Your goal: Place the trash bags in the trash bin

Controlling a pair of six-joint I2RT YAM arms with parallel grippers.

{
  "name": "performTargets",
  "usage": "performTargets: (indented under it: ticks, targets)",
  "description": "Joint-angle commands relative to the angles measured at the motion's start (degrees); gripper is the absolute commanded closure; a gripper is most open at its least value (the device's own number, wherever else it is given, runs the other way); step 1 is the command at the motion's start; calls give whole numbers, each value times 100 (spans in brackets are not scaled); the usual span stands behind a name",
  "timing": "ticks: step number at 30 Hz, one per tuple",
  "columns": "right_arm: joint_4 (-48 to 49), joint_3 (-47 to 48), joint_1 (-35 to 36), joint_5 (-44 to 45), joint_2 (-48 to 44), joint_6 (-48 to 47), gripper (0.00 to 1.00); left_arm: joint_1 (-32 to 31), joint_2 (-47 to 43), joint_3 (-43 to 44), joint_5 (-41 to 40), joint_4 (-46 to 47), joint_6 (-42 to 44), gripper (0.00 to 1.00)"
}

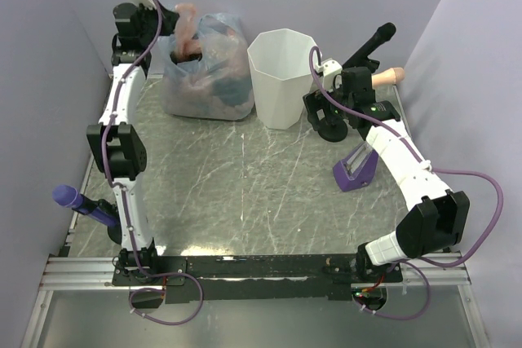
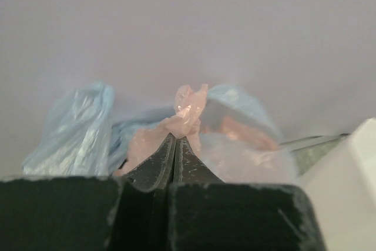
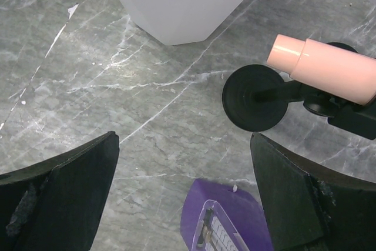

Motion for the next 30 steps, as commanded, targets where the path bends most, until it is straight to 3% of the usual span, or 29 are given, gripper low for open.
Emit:
performTargets:
  ticks: [1,11,17,22,26,30]
  targets:
    - [138,45,31,-17,-127,-11,1,-20,-904,481,412,623,-376,99]
    - [85,441,57,-254,14,85,2,-3,-2142,157,1220,641,-745,99]
    - [94,528,172,-675,-223,-116,2,-38,-3495,-1151,1906,273,-613,99]
    - [111,591,391,-1571,-399,-415,1,-91,-4585,-2724,2425,-97,-569,99]
    - [734,-14,908,-1819,-654,-853,1,-354,-5253,-3805,2558,-342,-403,99]
    - [1673,-525,1542,-1451,-751,-1504,1,-661,-5702,-4256,2505,-763,-87,100]
